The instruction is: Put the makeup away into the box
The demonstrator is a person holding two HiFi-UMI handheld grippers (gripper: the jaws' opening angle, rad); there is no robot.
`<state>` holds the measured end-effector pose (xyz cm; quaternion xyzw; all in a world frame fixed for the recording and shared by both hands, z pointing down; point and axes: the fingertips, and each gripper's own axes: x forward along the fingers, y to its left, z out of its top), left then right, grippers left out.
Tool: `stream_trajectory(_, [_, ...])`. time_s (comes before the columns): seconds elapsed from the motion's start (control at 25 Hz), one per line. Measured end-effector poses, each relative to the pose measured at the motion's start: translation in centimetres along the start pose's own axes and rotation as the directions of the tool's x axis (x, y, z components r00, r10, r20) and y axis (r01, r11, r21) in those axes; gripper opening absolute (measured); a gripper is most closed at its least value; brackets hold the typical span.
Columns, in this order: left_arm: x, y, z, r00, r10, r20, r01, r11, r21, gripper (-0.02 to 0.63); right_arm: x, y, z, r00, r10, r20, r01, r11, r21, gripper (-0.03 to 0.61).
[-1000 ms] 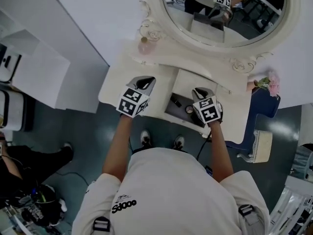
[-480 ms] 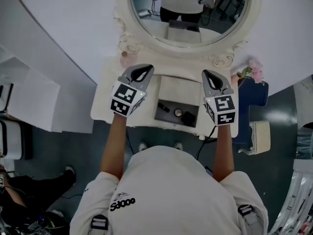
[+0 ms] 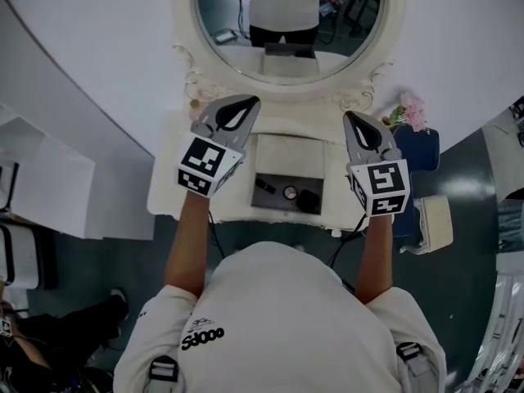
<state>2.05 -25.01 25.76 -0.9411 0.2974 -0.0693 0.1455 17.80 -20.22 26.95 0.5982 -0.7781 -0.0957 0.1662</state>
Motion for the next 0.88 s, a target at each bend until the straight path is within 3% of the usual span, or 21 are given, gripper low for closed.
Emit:
stream_trajectory(0.4, [-0.43, 0.08, -0.69, 1.0, 0.013, -0.018, -0.013, 0.999, -0.036, 0.018, 0.2, 0.28, -0.54, 1.0, 0.008, -0.021, -0.008, 1.0, -0.001, 0.002])
stream_trajectory(0.88, [-0.78, -0.13, -0.52, 1.0, 0.019, -0.011, -0.02, 0.999, -0.025, 0.018, 0.08, 0.39, -0.38, 1.0, 0.012, -0.027, -0.012, 1.0, 0.002, 0.002])
